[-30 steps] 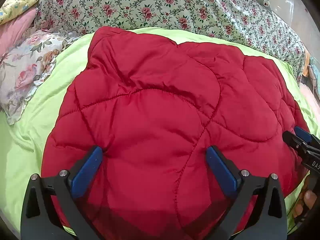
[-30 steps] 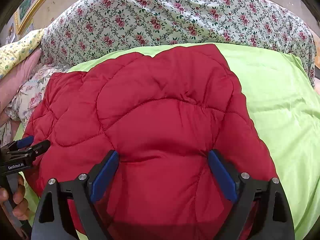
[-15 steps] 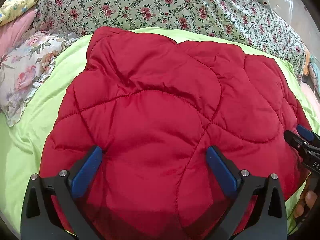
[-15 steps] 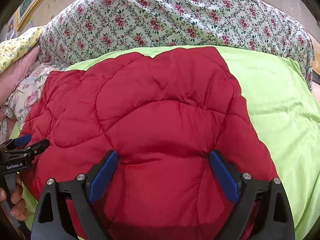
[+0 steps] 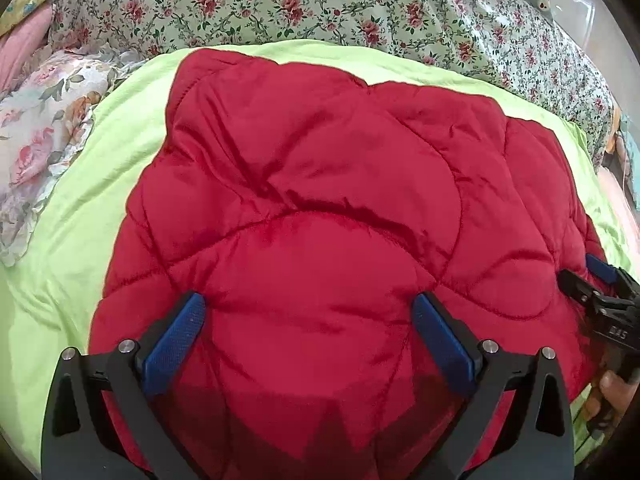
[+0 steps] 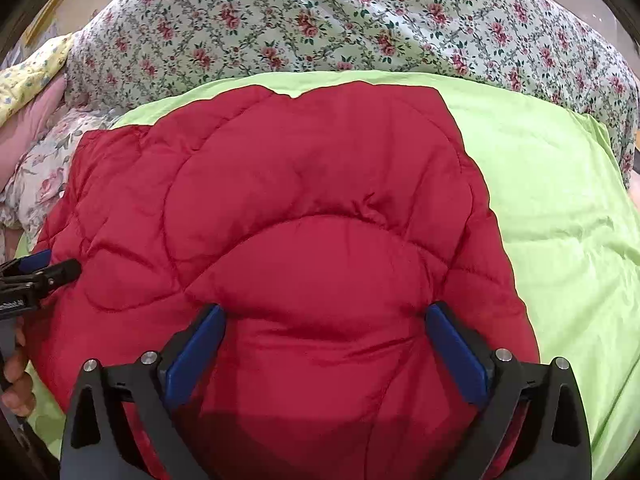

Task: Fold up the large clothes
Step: 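Press and smooth the folded coat bundle with both open grippers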

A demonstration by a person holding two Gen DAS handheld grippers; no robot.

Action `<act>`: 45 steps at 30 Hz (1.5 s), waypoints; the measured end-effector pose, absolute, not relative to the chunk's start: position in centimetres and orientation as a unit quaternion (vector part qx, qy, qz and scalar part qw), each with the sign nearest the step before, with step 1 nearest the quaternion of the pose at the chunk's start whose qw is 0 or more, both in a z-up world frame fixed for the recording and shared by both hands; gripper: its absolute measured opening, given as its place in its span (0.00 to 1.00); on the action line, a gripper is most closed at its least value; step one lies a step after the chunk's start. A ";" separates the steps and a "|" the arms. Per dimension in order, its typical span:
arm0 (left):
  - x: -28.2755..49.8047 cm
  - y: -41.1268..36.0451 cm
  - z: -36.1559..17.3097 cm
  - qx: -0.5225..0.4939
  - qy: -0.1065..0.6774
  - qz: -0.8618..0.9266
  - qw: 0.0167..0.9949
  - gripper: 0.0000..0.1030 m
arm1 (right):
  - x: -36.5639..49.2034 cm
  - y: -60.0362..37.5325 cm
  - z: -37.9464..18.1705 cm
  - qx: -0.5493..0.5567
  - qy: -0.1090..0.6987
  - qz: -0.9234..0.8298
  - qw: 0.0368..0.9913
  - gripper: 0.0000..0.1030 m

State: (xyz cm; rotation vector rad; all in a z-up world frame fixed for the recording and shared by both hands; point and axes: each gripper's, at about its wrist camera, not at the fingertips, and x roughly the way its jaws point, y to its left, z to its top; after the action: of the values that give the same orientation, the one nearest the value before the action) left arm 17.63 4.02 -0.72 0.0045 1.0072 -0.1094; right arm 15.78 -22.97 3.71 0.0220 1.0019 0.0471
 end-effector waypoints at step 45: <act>9.8 2.7 -1.9 0.028 0.480 -0.060 0.875 1.00 | 7.9 -21.3 3.9 -0.008 0.472 0.030 0.881 0.98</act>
State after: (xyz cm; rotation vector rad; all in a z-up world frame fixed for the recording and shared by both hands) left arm 9.85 2.73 -1.90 0.0577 1.0014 -0.1258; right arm 7.89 -21.25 3.90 -0.0169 0.9832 0.0615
